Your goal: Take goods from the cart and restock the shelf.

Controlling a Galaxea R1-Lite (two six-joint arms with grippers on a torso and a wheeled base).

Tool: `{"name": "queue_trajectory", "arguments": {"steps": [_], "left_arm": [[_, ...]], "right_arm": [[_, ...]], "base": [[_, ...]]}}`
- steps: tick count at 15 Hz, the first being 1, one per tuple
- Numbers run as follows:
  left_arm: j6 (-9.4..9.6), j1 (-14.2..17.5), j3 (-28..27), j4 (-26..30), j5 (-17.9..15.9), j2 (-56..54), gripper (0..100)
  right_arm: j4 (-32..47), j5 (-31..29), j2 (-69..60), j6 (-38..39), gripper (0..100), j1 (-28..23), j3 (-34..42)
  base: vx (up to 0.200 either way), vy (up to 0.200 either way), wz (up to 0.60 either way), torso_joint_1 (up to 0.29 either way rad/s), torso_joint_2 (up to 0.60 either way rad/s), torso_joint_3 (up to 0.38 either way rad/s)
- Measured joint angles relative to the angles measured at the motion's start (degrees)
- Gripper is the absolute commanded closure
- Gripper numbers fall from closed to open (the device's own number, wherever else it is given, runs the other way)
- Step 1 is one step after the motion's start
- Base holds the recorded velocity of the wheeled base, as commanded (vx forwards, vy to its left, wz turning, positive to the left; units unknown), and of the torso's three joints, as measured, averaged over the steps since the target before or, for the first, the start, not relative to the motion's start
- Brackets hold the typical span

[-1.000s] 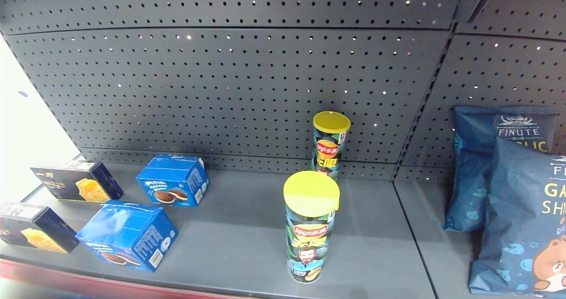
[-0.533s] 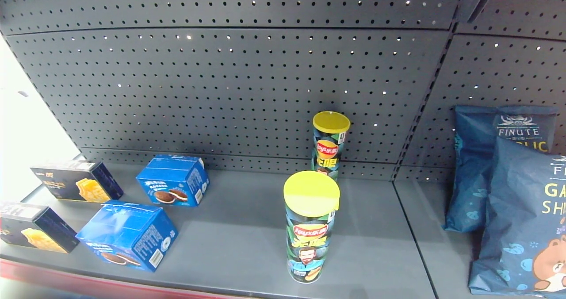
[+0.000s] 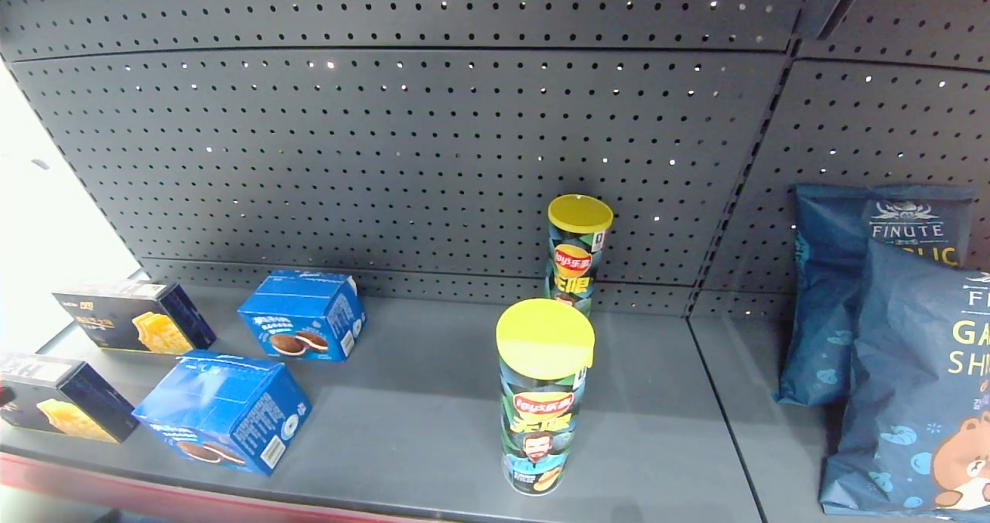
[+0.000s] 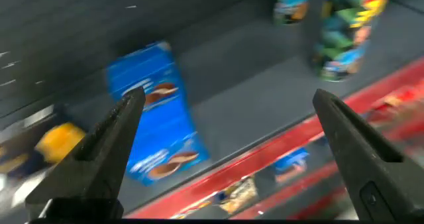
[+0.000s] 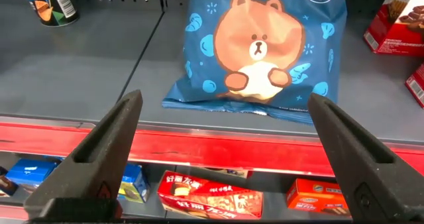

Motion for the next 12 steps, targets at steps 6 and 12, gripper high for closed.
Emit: {"name": "queue_trajectory", "arguments": {"steps": [6, 12], "left_arm": [[-5.38, -17.73, -5.00, -10.02, 1.99, 24.44, 0], [-6.41, -23.98, -4.91, -19.25, 9.98, 45.42, 0]], "right_arm": [[0.00, 0.00, 0.00, -0.02, 0, -0.02, 0.00], [0.00, 0.00, 0.01, -0.02, 0, 0.00, 0.00]], "base": [[0.000, 0.000, 0.00, 0.000, 0.00, 0.000], [0.000, 0.000, 0.00, 0.000, 0.00, 0.000]]}}
